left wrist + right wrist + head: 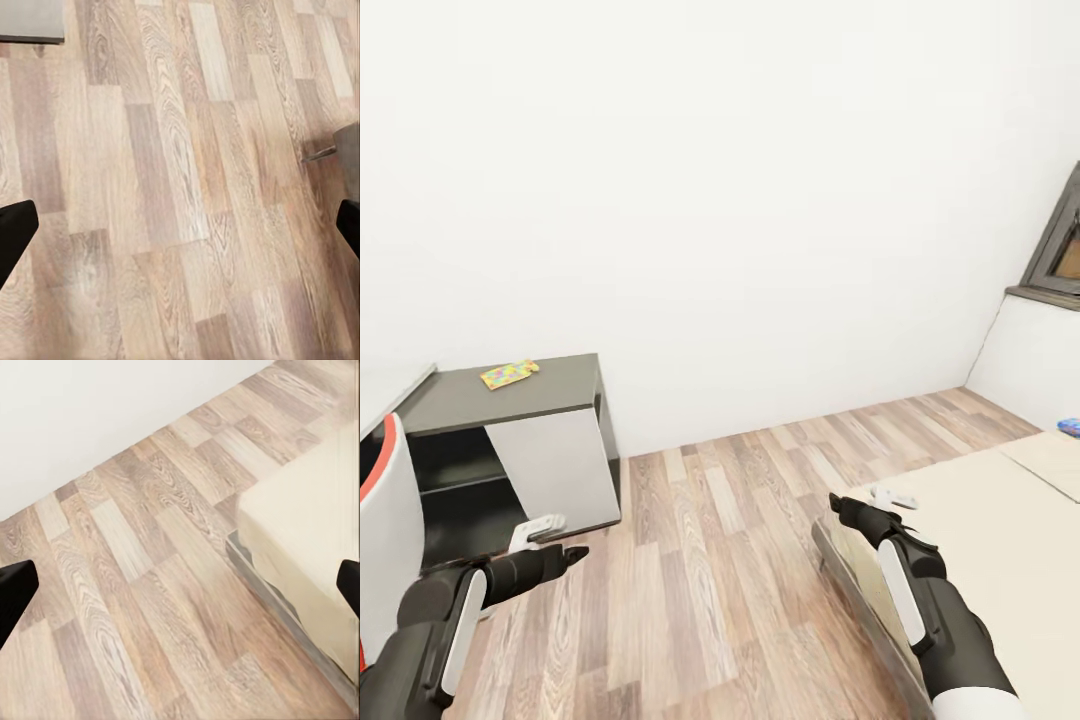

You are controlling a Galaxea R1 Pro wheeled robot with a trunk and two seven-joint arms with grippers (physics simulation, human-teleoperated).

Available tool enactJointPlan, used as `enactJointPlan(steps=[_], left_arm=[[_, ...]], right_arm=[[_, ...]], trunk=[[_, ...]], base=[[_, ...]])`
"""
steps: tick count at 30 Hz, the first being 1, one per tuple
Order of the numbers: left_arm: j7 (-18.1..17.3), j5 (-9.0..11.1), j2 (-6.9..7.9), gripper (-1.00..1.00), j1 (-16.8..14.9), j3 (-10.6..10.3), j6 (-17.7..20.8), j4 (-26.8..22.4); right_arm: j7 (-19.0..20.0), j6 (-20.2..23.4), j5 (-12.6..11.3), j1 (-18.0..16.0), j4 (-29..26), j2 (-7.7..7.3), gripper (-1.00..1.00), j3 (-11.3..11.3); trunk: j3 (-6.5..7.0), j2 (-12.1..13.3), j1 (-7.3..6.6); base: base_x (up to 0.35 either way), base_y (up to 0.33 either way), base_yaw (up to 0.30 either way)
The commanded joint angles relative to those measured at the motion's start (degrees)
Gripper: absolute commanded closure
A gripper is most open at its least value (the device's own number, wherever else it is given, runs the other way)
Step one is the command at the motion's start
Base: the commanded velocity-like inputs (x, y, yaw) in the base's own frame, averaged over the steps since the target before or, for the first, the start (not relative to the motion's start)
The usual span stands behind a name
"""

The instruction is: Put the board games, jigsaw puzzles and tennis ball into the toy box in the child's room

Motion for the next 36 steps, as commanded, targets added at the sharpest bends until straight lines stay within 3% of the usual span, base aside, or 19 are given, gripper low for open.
enactJointPlan(steps=[1, 12, 36], left_arm=[[-0.1, 0.1, 0.01, -1.00, 0.0, 0.2, 0.3, -0.1], [-0.1, 0.2, 0.07, -1.00, 0.0, 0.4, -0.5, -0.1], [-0.1, 0.1, 0.10, -1.00, 0.0, 0.5, -0.8, 0.0]], right_arm=[[-0.4, 0.2, -0.6, 0.0, -0.1, 0.05, -1.00, 0.0], [-0.4, 0.0, -0.6, 0.0, -0.1, 0.46, -1.00, 0.1], [-0.4, -0.6, -0.5, 0.0, -0.2, 0.77, -1.00, 0.6]], trunk=[[-0.04, 0.0, 0.00], [0.20, 0.0, 0.00], [0.21, 0.0, 0.00]], base=[[0.000, 0.000, -0.277], [0.070, 0.000, -0.248], [0.324, 0.051, -0.011]])
